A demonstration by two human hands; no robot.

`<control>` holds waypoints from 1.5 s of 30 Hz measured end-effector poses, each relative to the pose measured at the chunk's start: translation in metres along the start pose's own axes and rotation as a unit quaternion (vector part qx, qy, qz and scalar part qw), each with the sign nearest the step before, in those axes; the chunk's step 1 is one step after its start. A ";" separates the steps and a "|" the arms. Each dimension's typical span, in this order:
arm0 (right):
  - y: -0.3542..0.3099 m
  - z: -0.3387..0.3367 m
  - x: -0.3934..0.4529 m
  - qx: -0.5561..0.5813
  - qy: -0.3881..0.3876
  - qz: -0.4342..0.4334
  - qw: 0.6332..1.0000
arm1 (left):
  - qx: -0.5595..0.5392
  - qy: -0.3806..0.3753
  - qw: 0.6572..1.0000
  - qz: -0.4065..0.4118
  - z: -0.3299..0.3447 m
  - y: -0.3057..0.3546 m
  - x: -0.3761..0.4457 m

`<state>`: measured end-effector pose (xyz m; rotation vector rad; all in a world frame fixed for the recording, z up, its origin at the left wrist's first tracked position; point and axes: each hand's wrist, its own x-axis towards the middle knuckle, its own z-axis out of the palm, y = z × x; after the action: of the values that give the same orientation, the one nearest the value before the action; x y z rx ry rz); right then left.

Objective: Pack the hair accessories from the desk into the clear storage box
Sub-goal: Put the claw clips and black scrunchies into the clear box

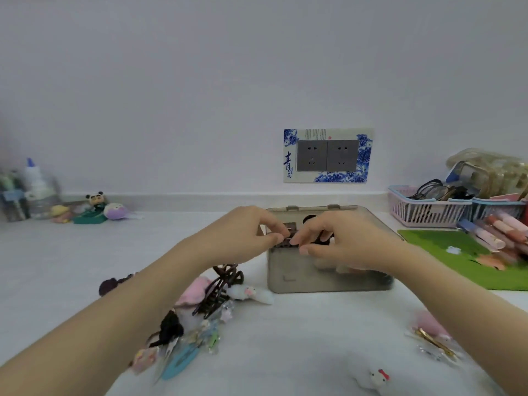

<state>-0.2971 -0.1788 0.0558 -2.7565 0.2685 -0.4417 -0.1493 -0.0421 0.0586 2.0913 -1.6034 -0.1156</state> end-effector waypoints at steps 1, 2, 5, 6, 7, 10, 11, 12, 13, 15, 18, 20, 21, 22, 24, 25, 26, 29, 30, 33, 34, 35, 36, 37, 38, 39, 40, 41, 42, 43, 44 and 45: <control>-0.008 0.008 0.002 0.008 -0.013 -0.009 1.000 | 0.011 -0.002 1.000 -0.012 -0.001 -0.006 -0.012; -0.013 0.014 0.004 0.011 -0.024 -0.013 1.000 | 0.017 -0.006 1.000 -0.022 0.000 -0.012 -0.022; -0.025 0.033 0.013 0.012 -0.057 -0.012 0.998 | 0.046 -0.019 0.997 -0.057 0.004 -0.032 -0.044; -0.029 0.039 0.016 0.018 -0.064 -0.011 0.998 | 0.061 -0.016 0.996 -0.067 0.005 -0.040 -0.050; -0.031 0.044 0.019 0.022 -0.067 -0.010 0.997 | 0.073 -0.009 0.995 -0.074 0.006 -0.048 -0.054; -0.036 0.055 0.027 0.002 -0.068 -0.014 0.998 | 0.082 0.003 0.991 -0.101 0.009 -0.067 -0.062; -0.039 0.057 0.029 -0.005 -0.070 -0.012 0.997 | 0.073 0.001 0.991 -0.112 0.009 -0.072 -0.063; -0.041 0.059 0.030 -0.005 -0.071 -0.009 0.997 | 0.064 0.000 0.991 -0.121 0.010 -0.075 -0.063; -0.044 0.062 0.031 -0.002 -0.074 -0.005 0.997 | 0.053 0.000 0.990 -0.127 0.012 -0.077 -0.063; -0.049 0.066 0.033 0.004 -0.080 0.005 0.997 | 0.040 0.002 0.990 -0.136 0.019 -0.077 -0.059; -0.050 0.072 0.036 0.012 -0.082 0.030 0.996 | 0.036 0.037 0.990 -0.134 0.034 -0.076 -0.053; -0.046 0.073 0.037 0.022 -0.079 0.045 0.996 | 0.012 0.082 0.988 -0.129 0.038 -0.076 -0.050; -0.045 0.073 0.038 0.026 -0.080 0.050 0.995 | -0.003 0.105 0.987 -0.125 0.039 -0.077 -0.050; -0.043 0.073 0.038 0.031 -0.082 0.054 0.995 | -0.021 0.126 0.985 -0.120 0.038 -0.077 -0.049; -0.043 0.071 0.038 0.051 -0.083 0.055 0.994 | -0.070 0.171 0.977 -0.110 0.031 -0.077 -0.049; -0.044 0.068 0.038 0.068 -0.080 0.053 0.993 | -0.092 0.197 0.970 -0.105 0.026 -0.076 -0.049; -0.046 0.064 0.039 0.085 -0.073 0.052 0.992 | -0.110 0.223 0.963 -0.100 0.021 -0.074 -0.049; -0.055 0.055 0.042 0.147 -0.032 0.048 0.988 | -0.159 0.277 0.943 -0.090 0.003 -0.066 -0.044; -0.056 0.052 0.044 0.166 -0.012 0.042 0.985 | -0.168 0.283 0.940 -0.086 -0.003 -0.063 -0.040; -0.053 0.040 0.047 0.181 0.058 0.038 0.981 | -0.188 0.272 0.941 -0.074 -0.015 -0.053 -0.028; -0.050 0.036 0.047 0.157 0.076 0.037 0.984 | -0.194 0.260 0.943 -0.069 -0.018 -0.048 -0.025; -0.046 0.032 0.046 0.122 0.090 0.032 0.988 | -0.196 0.242 0.948 -0.062 -0.020 -0.045 -0.023; -0.041 0.029 0.046 0.087 0.099 0.025 0.991 | -0.192 0.221 0.955 -0.052 -0.021 -0.041 -0.021; -0.039 0.026 0.046 0.065 0.103 0.019 0.992 | -0.188 0.201 0.960 -0.043 -0.023 -0.038 -0.021; -0.037 0.024 0.045 0.058 0.098 0.014 0.993 | -0.188 0.183 0.964 -0.035 -0.024 -0.037 -0.021; -0.038 0.022 0.045 0.063 0.085 0.009 0.994 | -0.197 0.169 0.965 -0.028 -0.026 -0.036 -0.021; -0.038 0.022 0.046 0.074 0.063 0.005 0.995 | -0.214 0.158 0.963 -0.025 -0.028 -0.035 -0.023; -0.040 0.023 0.048 0.092 0.032 -0.003 0.995 | -0.234 0.152 0.960 -0.024 -0.029 -0.036 -0.024; -0.043 0.026 0.050 0.114 0.000 -0.014 0.993 | -0.248 0.148 0.957 -0.023 -0.031 -0.037 -0.025; -0.046 0.030 0.053 0.142 -0.029 -0.024 0.989 | -0.254 0.147 0.956 -0.027 -0.033 -0.039 -0.028; -0.050 0.036 0.056 0.168 -0.046 -0.028 0.984 | -0.254 0.143 0.956 -0.032 -0.035 -0.041 -0.033; -0.053 0.041 0.059 0.184 -0.048 -0.028 0.981 | -0.254 0.138 0.957 -0.041 -0.038 -0.045 -0.037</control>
<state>-0.2211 -0.1316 0.0533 -2.4170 0.0748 -0.3325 -0.1075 0.0127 0.0636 1.6866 -1.1709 -0.2270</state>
